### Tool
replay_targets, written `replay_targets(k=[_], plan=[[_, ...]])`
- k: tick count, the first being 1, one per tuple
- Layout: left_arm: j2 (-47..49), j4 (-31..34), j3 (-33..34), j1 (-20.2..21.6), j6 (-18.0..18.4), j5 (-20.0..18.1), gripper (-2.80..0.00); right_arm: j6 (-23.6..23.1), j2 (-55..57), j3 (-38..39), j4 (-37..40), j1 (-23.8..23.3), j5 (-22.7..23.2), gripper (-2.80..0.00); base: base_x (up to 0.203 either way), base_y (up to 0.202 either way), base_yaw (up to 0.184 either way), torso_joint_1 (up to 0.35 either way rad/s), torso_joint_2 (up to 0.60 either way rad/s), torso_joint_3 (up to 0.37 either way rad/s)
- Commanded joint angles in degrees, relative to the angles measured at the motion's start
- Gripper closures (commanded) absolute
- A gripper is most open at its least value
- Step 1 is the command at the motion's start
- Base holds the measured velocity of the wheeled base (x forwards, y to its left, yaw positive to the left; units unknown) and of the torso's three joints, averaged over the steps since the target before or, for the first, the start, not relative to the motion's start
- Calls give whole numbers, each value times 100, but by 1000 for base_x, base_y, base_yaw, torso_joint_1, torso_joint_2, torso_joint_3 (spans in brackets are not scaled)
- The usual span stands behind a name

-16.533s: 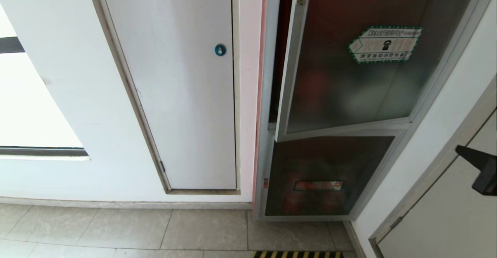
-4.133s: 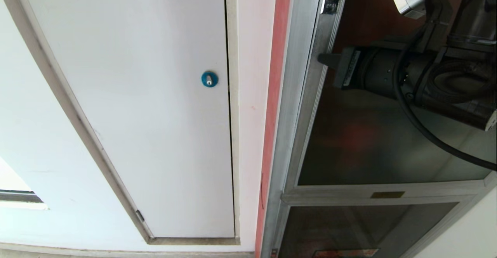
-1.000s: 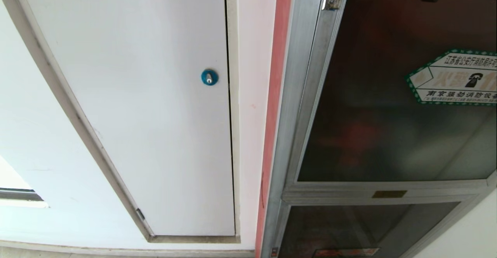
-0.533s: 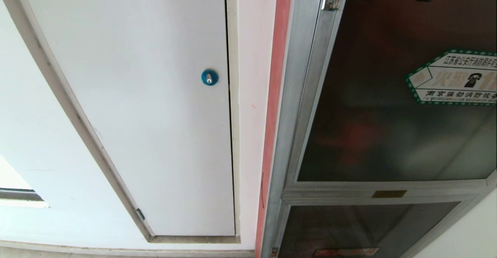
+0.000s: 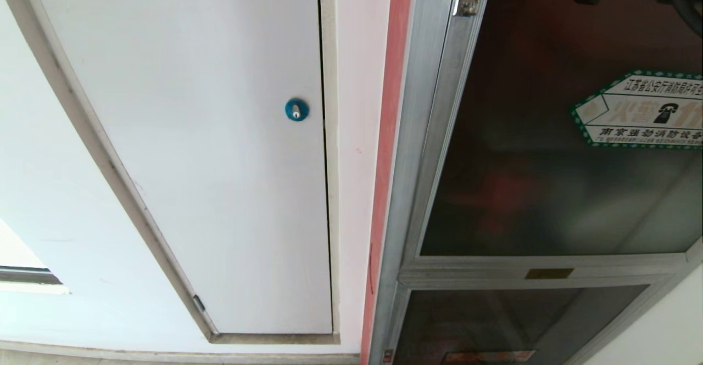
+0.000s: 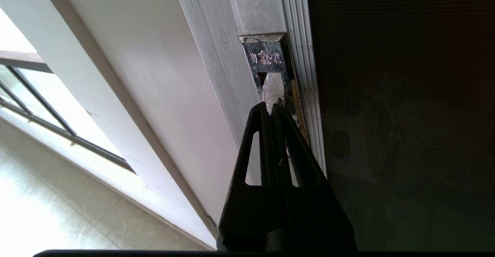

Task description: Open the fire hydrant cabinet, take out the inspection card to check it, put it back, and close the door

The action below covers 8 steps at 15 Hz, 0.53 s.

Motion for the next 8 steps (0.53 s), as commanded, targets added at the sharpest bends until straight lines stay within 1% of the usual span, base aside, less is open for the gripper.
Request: replay_targets(k=[1, 8], plan=[[5, -1, 0, 2, 0, -2, 0, 7, 42, 3, 16, -4, -12, 0, 0, 0, 0, 0, 0, 0], [5, -1, 0, 2, 0, -2, 0, 7, 299, -196, 25, -185, -3, 0, 0, 0, 0, 0, 0, 0]])
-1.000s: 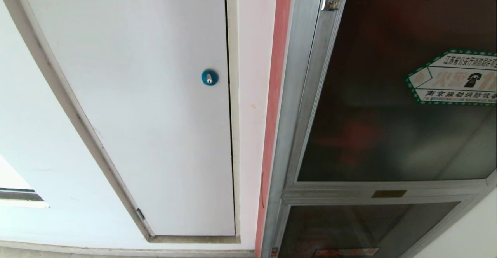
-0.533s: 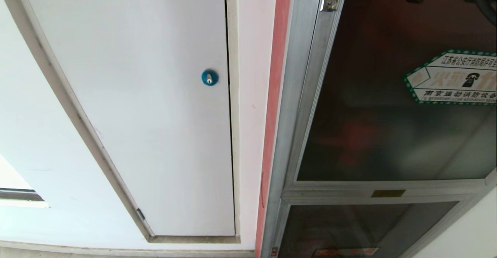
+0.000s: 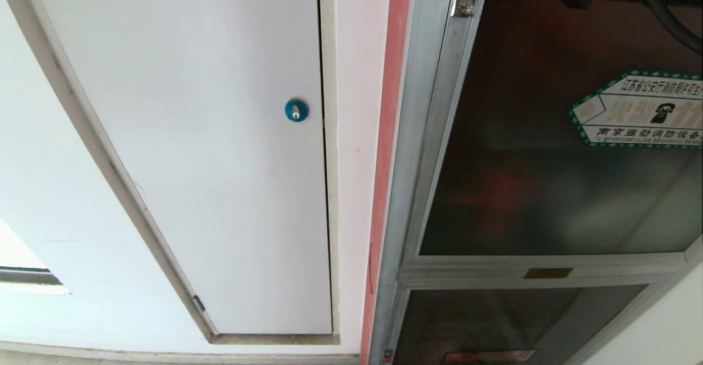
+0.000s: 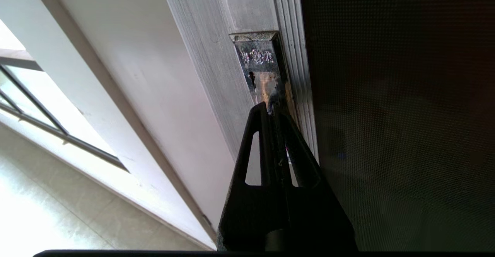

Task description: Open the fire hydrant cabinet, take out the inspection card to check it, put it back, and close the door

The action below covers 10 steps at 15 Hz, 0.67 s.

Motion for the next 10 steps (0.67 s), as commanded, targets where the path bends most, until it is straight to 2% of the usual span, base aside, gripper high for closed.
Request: replay_targets(k=[1, 10], plan=[[5, -1, 0, 2, 0, -1, 0, 7, 113, -55, -5, -51, -20, 0, 0, 0, 0, 0, 0, 0], [5, -1, 0, 2, 0, -1, 0, 16, 260, -52, 1, -192, 41, 0, 0, 0, 0, 0, 0, 0]])
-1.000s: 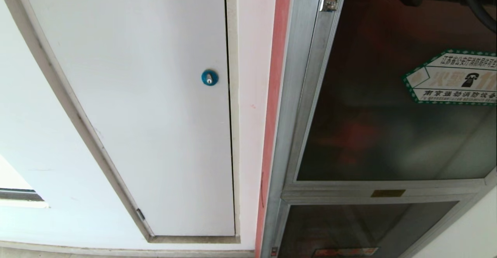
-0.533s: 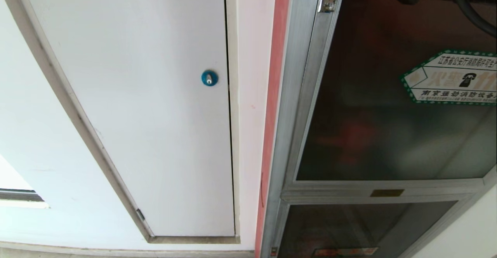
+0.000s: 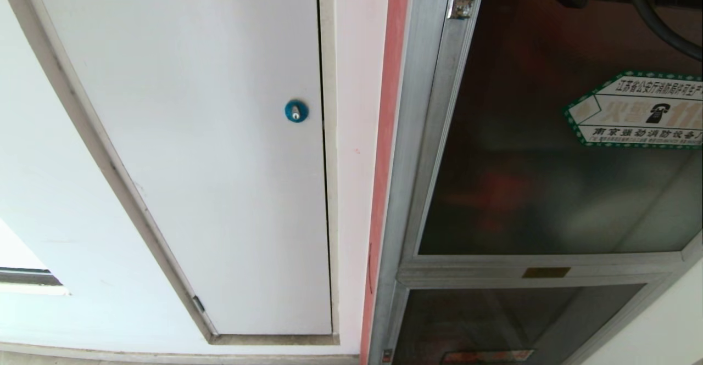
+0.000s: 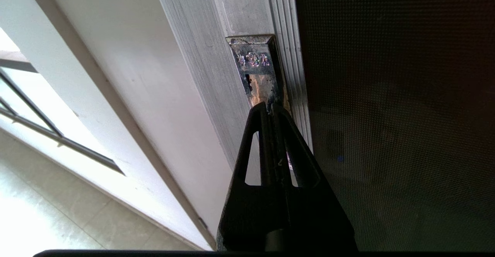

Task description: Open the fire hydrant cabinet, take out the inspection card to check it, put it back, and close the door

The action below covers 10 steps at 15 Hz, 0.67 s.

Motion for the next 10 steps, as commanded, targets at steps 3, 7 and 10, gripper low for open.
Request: replay_targets(k=[3, 7, 10], plan=[[5, -1, 0, 2, 2, -2, 0, 0, 82, 19, 18, -1, -5, 0, 0, 0, 0, 0, 0, 0], [5, -1, 0, 2, 2, -2, 0, 0, 151, 52, 35, -1, -5, 0, 0, 0, 0, 0, 0, 0], [5, -1, 0, 2, 2, -2, 0, -23, 161, 45, 105, 1, -5, 0, 0, 0, 0, 0, 0, 0]])
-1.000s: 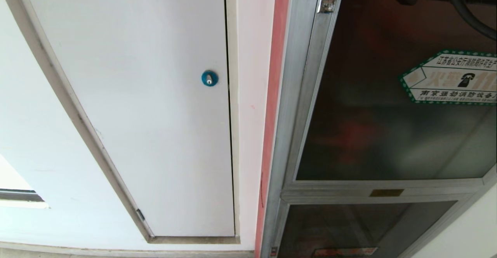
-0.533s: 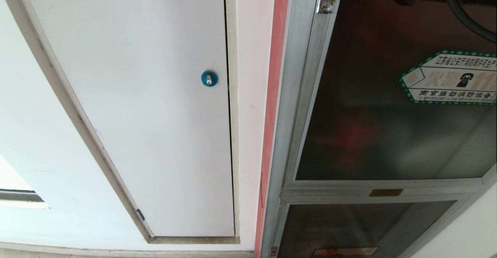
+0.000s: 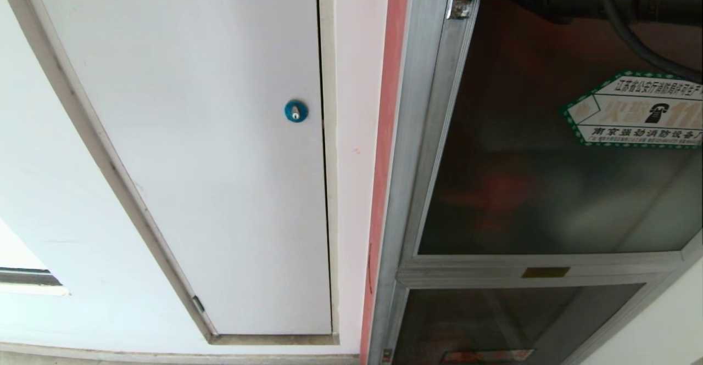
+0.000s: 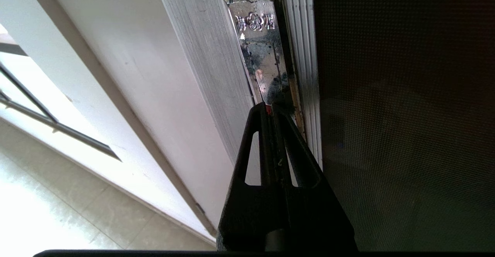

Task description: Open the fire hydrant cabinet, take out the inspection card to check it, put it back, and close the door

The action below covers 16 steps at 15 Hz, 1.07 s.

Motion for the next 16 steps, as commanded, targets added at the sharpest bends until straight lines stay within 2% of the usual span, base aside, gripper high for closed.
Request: replay_targets(k=[1, 9, 16], plan=[[5, -2, 0, 2, -7, -1, 0, -5, 55, -22, 131, 11, -11, 0, 0, 0, 0, 0, 0, 0], [5, -2, 0, 2, 0, -1, 0, 16, -286, 25, 136, 55, 28, 0, 0, 0, 0, 0, 0, 0], [5, -2, 0, 2, 0, -1, 0, 36, -1194, 493, 139, 554, 41, 0, 0, 0, 0, 0, 0, 0]])
